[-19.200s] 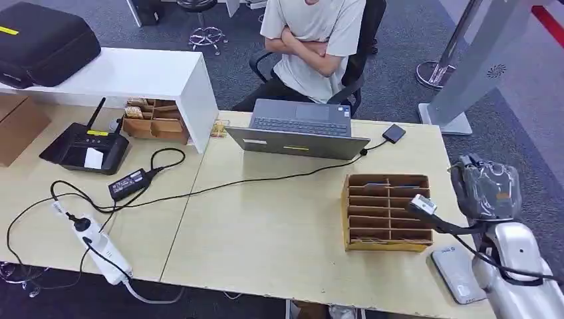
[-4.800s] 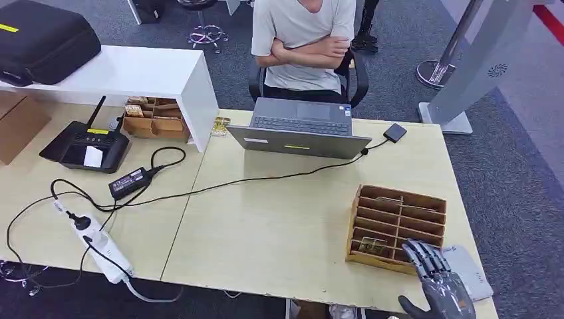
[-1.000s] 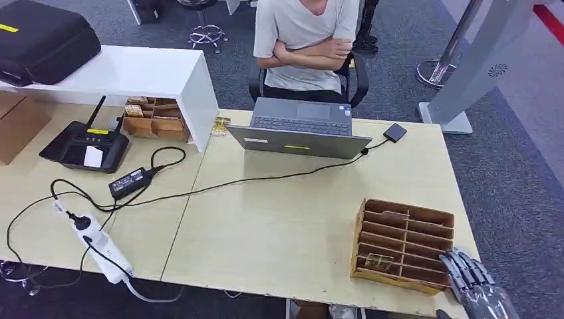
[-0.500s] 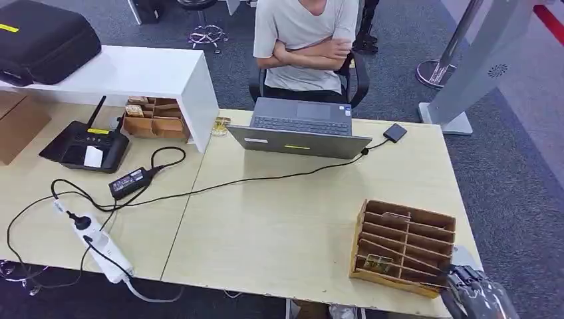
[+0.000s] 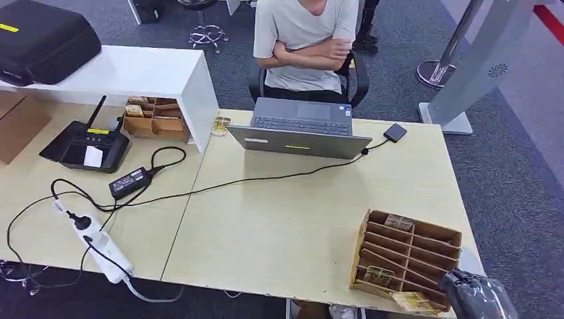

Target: Pass the card to the sensor for recognition and then transmit it.

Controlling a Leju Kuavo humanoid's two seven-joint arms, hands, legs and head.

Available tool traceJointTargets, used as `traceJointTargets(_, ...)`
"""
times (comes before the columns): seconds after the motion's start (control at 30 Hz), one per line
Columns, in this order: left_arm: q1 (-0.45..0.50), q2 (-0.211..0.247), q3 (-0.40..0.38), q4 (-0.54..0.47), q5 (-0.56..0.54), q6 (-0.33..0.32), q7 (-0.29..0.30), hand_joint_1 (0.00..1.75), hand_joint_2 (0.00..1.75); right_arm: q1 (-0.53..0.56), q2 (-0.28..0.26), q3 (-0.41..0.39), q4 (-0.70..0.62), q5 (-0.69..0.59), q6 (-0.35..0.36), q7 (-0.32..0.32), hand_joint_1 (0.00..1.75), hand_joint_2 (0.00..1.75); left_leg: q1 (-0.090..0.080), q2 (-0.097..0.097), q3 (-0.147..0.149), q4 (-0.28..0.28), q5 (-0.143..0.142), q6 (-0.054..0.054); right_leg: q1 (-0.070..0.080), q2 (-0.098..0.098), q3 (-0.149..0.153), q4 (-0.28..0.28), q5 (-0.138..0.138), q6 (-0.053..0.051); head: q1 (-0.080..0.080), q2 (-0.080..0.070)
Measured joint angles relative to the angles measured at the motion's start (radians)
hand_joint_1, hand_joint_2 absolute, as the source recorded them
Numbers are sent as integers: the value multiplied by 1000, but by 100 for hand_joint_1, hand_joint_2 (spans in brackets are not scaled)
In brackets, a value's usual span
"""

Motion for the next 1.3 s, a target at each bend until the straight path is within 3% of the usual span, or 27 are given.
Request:
traceJointTargets(0.3,-1,14,27,0,22,81,-14,0,175,25,3,0,-20,-1,1,22,159,175,0,0,0,0,0,0,0,0,0,0,0,0,0,0)
traceJointTargets(1.3,-1,16,42,0,21,58,10,0,175,39,3,0,-68,2,-26,21,159,175,0,0,0,0,0,0,0,0,0,0,0,0,0,0)
